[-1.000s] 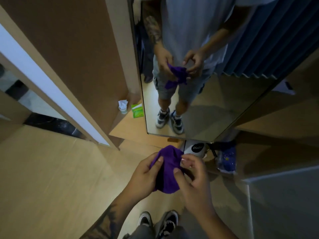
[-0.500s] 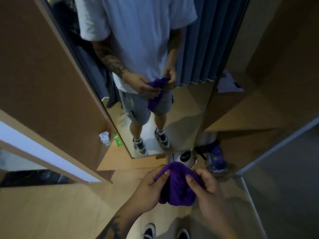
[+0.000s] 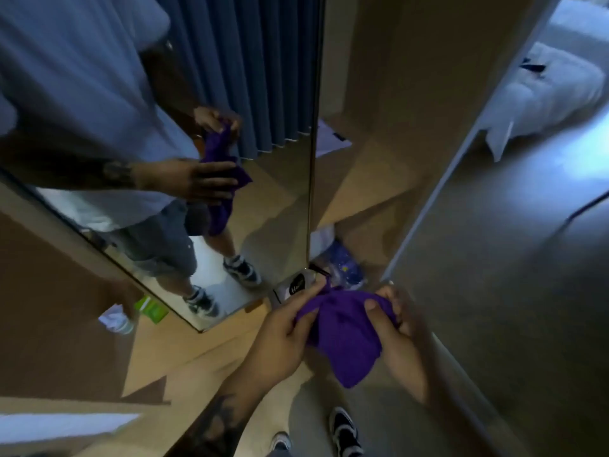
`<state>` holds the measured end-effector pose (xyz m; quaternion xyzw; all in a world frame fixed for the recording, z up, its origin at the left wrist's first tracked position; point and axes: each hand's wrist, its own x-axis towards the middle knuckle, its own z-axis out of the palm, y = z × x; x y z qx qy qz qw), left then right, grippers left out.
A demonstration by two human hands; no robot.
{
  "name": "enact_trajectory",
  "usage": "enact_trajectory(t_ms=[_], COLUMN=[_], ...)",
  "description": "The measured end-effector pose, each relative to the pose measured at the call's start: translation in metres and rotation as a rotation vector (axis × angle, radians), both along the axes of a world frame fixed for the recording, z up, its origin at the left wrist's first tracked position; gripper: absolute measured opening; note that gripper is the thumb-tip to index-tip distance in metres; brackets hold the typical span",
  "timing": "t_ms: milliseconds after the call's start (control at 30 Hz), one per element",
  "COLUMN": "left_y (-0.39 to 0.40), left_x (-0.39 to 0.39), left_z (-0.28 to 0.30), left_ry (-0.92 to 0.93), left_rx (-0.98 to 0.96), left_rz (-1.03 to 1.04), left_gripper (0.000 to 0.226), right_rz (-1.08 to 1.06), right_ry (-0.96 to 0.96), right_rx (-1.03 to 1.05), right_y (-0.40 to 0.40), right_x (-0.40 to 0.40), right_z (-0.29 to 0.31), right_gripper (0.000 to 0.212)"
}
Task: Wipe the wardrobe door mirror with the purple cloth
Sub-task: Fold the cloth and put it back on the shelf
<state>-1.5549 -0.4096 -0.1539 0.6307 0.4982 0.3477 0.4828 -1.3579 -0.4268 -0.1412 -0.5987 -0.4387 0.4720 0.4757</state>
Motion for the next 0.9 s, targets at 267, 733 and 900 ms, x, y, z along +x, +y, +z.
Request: enact_trajectory(t_ms=[267, 733, 900], left_y=[0.006, 0.005, 0.009], left_x=[0.009, 0.049, 0.080], left_z=[0.004, 0.053, 0.066], left_ry=[-0.006, -0.245, -0.479], left_rx=[0.019, -0.379, -0.472], left_rz=[-0.098, -0.210, -0.070], left_gripper=[0.021, 0.030, 0.028], right_rz=[-0.031, 0.112, -0.139], right_ry=[-0.182, 0.567, 0.584], right_rx=[0.084, -0.111, -0.361], right_y=[-0.016, 0.022, 0.034], right_x=[0.026, 0.088, 0.100], right_z=[0.029, 0.080, 0.016], right_gripper=[0.009, 0.039, 0.034])
